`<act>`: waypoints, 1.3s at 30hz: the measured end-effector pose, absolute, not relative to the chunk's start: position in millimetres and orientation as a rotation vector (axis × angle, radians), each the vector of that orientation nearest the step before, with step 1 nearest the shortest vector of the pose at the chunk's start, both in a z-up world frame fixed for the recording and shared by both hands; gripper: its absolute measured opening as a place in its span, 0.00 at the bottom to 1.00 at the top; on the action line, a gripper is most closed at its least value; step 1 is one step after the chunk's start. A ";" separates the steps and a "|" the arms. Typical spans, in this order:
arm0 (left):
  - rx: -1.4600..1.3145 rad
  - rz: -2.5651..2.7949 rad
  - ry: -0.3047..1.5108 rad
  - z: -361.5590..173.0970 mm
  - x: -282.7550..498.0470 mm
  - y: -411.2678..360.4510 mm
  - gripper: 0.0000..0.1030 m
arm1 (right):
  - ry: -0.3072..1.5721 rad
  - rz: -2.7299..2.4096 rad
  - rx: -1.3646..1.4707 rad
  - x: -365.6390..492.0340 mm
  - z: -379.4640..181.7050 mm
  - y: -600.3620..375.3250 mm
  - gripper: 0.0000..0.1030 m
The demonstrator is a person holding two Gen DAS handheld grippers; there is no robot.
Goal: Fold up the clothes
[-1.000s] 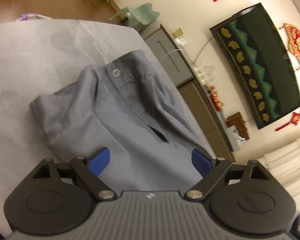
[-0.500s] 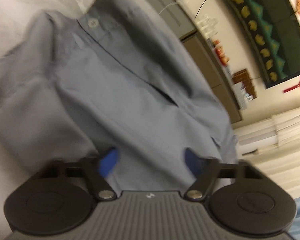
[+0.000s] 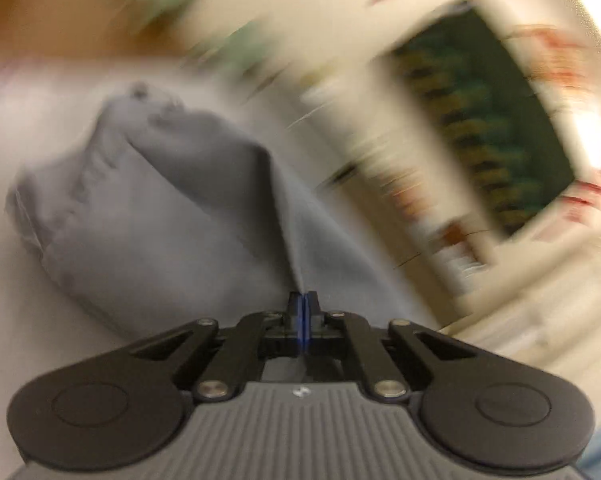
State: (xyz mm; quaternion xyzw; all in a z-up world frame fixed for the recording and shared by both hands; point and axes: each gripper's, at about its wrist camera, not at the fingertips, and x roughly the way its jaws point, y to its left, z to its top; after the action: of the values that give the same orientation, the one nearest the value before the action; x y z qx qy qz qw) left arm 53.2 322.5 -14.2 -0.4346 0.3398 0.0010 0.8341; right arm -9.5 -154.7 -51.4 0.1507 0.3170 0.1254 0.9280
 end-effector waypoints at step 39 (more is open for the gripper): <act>-0.782 0.002 0.714 9.8 128.4 334.2 0.01 | 0.642 -0.153 0.872 25.0 -62.6 -380.1 0.06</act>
State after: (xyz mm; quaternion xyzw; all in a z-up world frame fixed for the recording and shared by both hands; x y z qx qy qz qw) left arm 128.4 334.2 9.8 -0.3729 0.3405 0.0011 0.8631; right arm 25.0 -380.1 -62.6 0.4144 0.3052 -0.0726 0.8543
